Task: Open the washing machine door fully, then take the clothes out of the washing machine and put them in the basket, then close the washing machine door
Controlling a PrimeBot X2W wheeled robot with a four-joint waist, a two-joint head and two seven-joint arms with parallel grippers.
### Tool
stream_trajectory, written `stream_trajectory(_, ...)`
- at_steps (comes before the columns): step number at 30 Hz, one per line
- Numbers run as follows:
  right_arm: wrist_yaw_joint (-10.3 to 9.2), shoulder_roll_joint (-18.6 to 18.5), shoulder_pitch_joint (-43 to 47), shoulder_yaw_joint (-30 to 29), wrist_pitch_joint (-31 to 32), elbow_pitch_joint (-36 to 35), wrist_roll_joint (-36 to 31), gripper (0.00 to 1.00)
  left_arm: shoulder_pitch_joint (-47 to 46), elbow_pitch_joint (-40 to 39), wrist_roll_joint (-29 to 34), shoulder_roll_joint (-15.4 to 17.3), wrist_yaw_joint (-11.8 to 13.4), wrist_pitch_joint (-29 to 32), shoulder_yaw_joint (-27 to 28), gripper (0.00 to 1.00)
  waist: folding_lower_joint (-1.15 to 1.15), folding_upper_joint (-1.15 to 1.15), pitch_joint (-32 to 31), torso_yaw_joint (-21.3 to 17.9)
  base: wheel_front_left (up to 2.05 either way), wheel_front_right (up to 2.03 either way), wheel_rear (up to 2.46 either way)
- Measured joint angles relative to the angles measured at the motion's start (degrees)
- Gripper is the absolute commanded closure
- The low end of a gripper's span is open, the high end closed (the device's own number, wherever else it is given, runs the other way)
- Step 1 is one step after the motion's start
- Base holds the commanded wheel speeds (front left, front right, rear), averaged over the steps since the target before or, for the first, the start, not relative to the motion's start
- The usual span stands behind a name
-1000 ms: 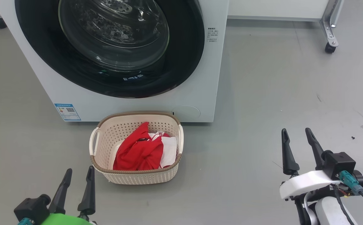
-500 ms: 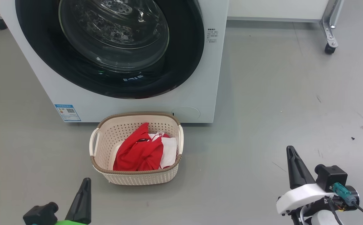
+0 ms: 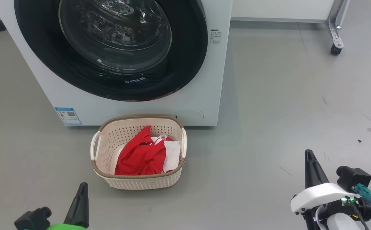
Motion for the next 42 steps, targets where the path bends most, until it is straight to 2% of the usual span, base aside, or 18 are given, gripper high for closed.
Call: stream_trajectory(42, 1.71, 0.4, -0.2, -5.6, 7.3, -0.1, 24.9, 1.00, -1.4, 0.4, -18.3, -0.7, 0.0, 6.7, 5.2, 1.00, 0.00, 0.00, -0.2, -0.8, 0.00, 0.00, 0.00)
